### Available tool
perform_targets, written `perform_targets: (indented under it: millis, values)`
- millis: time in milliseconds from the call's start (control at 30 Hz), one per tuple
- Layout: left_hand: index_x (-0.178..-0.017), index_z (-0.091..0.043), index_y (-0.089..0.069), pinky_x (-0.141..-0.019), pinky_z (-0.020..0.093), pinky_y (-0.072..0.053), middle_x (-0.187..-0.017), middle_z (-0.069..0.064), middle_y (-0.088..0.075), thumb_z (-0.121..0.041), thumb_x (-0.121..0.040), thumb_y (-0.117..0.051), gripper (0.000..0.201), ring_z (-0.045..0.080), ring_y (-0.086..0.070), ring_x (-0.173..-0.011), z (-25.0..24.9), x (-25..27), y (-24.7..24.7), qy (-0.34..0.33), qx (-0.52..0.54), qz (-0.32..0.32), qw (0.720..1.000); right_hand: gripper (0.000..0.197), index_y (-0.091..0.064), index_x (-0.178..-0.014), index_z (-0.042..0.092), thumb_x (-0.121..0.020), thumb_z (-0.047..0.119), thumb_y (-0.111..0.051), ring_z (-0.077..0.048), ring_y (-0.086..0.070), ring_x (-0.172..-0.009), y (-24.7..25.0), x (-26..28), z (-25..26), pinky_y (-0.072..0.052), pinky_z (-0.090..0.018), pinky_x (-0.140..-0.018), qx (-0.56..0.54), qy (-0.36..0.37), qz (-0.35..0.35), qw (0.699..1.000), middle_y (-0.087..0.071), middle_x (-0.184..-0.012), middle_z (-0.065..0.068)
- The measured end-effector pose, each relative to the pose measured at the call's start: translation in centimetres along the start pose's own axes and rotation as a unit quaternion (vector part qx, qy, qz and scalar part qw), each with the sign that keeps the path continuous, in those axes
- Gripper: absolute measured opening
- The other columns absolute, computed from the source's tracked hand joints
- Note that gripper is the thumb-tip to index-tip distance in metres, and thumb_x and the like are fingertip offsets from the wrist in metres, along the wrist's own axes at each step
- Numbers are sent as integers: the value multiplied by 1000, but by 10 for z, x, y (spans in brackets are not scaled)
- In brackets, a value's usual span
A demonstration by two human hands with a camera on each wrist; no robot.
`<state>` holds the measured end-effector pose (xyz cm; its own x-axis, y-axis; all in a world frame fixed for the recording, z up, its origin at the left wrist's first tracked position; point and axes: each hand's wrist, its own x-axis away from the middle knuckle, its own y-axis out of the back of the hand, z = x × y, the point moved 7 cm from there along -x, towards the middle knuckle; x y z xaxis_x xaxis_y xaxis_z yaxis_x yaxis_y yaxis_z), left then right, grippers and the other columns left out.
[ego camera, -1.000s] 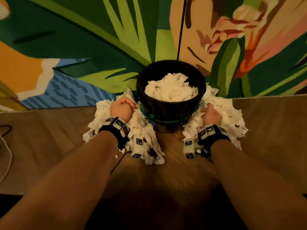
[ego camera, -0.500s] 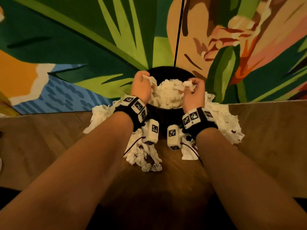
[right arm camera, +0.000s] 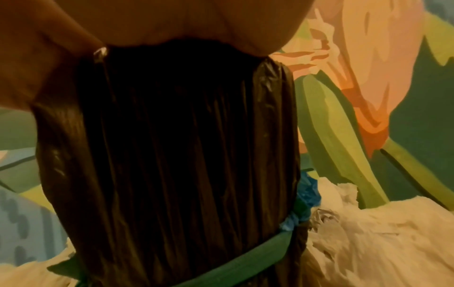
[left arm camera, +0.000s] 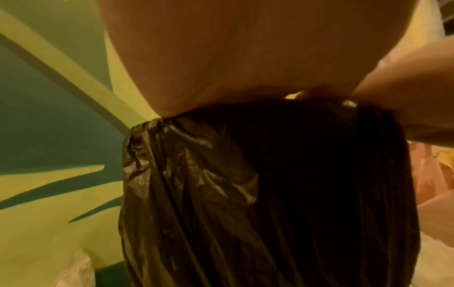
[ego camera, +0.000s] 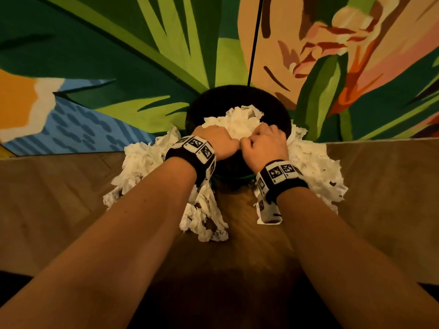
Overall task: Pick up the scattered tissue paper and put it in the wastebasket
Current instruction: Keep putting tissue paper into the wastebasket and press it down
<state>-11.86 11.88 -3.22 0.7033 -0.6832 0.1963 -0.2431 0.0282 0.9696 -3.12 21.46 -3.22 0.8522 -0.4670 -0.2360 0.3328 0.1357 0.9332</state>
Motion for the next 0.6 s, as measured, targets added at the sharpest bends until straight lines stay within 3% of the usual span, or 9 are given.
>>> perform_targets:
  millis: [67,100,167,233,300,433,533,600]
  values:
    - [-95,-17,-61,-90,45,-33,-117,11,-62,-48,-83,-26,48,26,-51,-105,0,-4,-6,9,-64,26,998,49,-63,-65,11,-91,37,-31,-29,-52,-96,-2,-3,3,-33,-43,-100,41,-3,28,999,-64,-83,-10]
    - [-109,-16,-61,-95,47,-31,-128,11,-58,-47,-86,-26,52,27,-47,-117,1,-6,-9,13,-83,38,996,48,-58,-61,13,-91,37,-28,-30,-54,-92,-2,-4,5,-33,-44,-100,56,3,39,998,-64,-75,-9]
    - [-120,-15,-58,-100,48,-27,-135,12,-53,-46,-87,-28,54,28,-40,-126,2,-7,-10,24,-86,38,995,47,-60,-67,18,-91,37,-25,-30,-56,-88,-3,-5,6,-31,-44,-102,56,12,46,997,-62,-70,-6]
    - [-118,-11,-57,-102,46,-27,-131,13,-51,-44,-85,-35,52,31,-37,-124,3,0,-3,39,-38,-24,998,46,-63,-84,21,-90,39,-22,-30,-58,-90,-3,-6,4,-28,-44,-104,37,8,37,999,-65,-78,-7]
    - [-113,-11,-61,-101,43,-29,-122,7,-52,-39,-84,-39,45,30,-36,-117,4,11,7,28,26,-113,993,46,-61,-87,22,-87,41,-20,-29,-59,-92,-3,-7,0,-26,-43,-107,20,12,27,999,-68,-84,-9]
    - [-92,-36,-77,-101,33,-25,-112,-6,-50,-29,-83,-38,40,23,-33,-108,26,43,24,-11,198,-260,945,39,-61,-90,25,-88,42,-26,-28,-57,-93,2,-4,-9,-23,-41,-114,-83,6,-1,997,-65,-74,-4]
    - [-85,-32,-76,-96,29,-24,-105,-7,-51,-17,-86,-44,36,18,-31,-104,56,57,30,4,259,-320,911,34,-64,-99,34,-89,41,-33,-19,-50,-86,23,2,-8,-24,-41,-113,-160,-9,-84,984,-61,-67,9]
    - [-84,-30,-75,-94,29,-26,-100,-8,-51,-14,-86,-43,36,17,-31,-102,72,59,32,15,272,-339,900,32,-65,-102,38,-89,42,-37,-12,-38,-84,43,5,1,-29,-37,-103,-191,-9,-133,972,-53,-65,16]
